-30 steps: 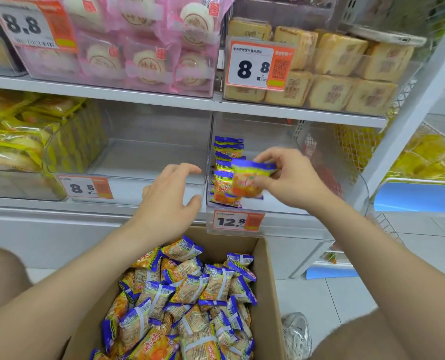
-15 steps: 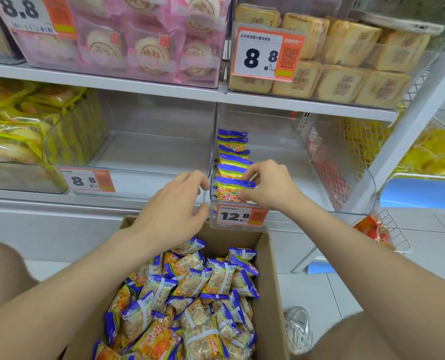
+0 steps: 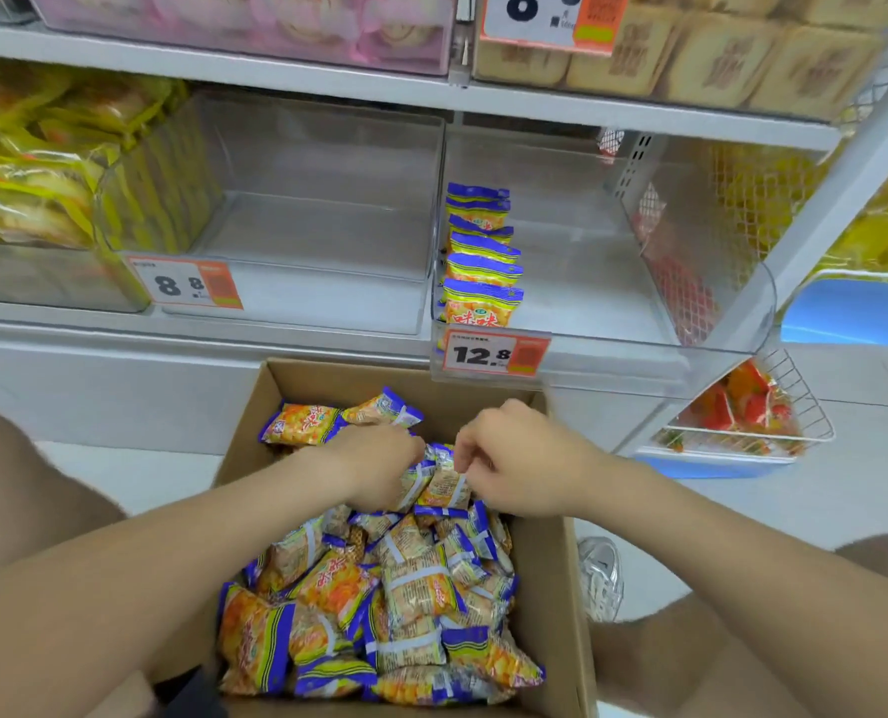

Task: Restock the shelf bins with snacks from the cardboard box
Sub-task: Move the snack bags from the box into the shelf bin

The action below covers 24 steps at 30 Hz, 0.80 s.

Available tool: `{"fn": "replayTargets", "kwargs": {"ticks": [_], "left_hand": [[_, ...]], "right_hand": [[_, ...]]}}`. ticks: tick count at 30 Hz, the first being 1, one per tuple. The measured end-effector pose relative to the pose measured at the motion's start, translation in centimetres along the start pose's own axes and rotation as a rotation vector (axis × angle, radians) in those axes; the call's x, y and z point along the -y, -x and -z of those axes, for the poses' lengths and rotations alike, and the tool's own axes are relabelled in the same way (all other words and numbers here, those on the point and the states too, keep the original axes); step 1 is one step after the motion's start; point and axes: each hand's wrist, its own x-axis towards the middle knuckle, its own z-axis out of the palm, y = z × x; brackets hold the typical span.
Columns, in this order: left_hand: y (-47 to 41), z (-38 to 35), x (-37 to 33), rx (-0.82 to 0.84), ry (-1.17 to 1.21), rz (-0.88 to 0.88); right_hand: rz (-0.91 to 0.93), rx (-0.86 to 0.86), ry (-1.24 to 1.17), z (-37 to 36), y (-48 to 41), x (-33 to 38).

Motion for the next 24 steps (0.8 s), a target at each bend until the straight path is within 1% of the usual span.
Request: {"fn": "replayTargets", "kwargs": {"ticks": [3,5,8,10,13,15,17,18,20,21,22,23,24], "left_hand": [[-1.3,-2.4,-0.6,-0.019,0.012,0.032],[-1.7,-3.4,-0.8,-0.053,0.016,0.07],[-1.9,-4.1,-0.8,-0.123,0.087,0.12],[-1.8,-3.8,-0.5,-0.119,0.185,0.157],[-0.8,-0.9,-0.6,-0.147,0.395,0.198],[0.8,2.0,-0.7,-0.156,0.584,0.235],[2.8,4.5,-1.1,-0.159,0.901,0.248],[3.8,5.7,-1.2,-0.148,1.082,0.249],[5.8,7.6,-1.5,-0.093,1.406,0.252],[6.5,8.3,-1.6,-0.077,1.51,0.248],[7.0,8.8,-1.6,-0.076,1.578,0.244],[7.5,9.4,-1.7,-0.091,1.597,0.243],[7.7,9.7,-1.7,-0.132,1.566,0.239]], "right_hand": [[-0.084,0.12,0.154,-3.1,-1.3,-2.1],[-0.107,0.139,0.269,-4.0,-2.0,-2.8],[-0.097,0.149,0.318,-3.7,-2.4,-2.6],[-0.079,0.149,0.325,-3.3,-2.5,-2.4],[-0.015,0.15,0.315,-1.8,-2.7,-2.5],[0.073,0.166,0.228,-0.1,-2.3,-2.7],[0.146,0.183,0.12,1.8,-1.4,-2.5],[0.173,0.159,0.055,2.8,-0.6,-2.2],[0.205,0.032,-0.119,4.0,0.6,-1.7],[0.205,-0.054,-0.235,4.5,1.1,-1.5],[0.191,-0.137,-0.356,5.1,1.3,-1.4],[0.165,-0.204,-0.471,5.8,1.5,-1.5],[0.132,-0.252,-0.579,6.5,1.7,-1.5]]}}
